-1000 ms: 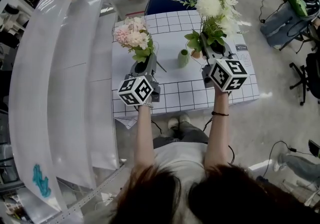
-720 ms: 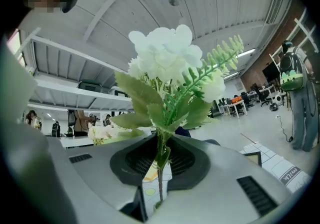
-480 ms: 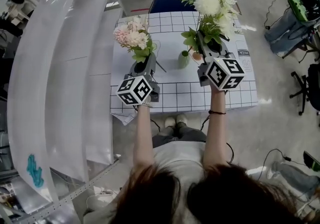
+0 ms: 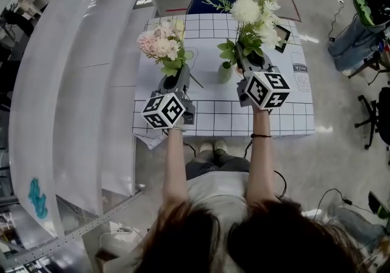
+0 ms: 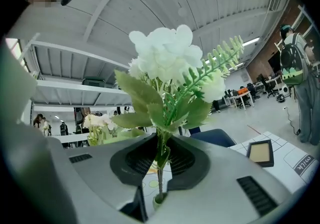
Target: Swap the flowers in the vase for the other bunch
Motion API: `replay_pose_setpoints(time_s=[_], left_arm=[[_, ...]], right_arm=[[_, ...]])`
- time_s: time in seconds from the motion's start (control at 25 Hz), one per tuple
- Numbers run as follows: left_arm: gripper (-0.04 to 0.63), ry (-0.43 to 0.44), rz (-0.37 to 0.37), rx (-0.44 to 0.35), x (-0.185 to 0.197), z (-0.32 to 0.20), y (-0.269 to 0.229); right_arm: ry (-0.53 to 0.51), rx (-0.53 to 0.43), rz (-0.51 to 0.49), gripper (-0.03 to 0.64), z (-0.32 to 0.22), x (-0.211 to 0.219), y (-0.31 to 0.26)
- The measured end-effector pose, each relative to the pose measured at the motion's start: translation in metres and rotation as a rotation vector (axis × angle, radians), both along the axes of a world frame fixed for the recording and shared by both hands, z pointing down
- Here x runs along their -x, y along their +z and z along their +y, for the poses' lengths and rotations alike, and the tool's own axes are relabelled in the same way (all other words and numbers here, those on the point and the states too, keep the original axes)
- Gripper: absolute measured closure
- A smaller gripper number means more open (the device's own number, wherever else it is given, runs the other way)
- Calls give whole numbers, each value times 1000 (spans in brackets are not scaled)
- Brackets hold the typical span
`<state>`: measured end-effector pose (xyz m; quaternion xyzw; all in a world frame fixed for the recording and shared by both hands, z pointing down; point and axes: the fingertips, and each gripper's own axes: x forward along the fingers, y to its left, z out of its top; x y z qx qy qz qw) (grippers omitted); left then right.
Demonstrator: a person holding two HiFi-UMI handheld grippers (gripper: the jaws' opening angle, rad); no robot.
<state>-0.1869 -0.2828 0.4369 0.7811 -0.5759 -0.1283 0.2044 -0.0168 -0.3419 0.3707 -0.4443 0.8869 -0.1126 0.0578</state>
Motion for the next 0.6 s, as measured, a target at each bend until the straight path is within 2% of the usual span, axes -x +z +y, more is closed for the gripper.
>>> replay_pose_setpoints(time_s=[0.6], left_arm=[[520, -28, 13, -6, -8, -3, 2]], right_arm=[[-45, 9, 41, 561, -3, 5, 27]])
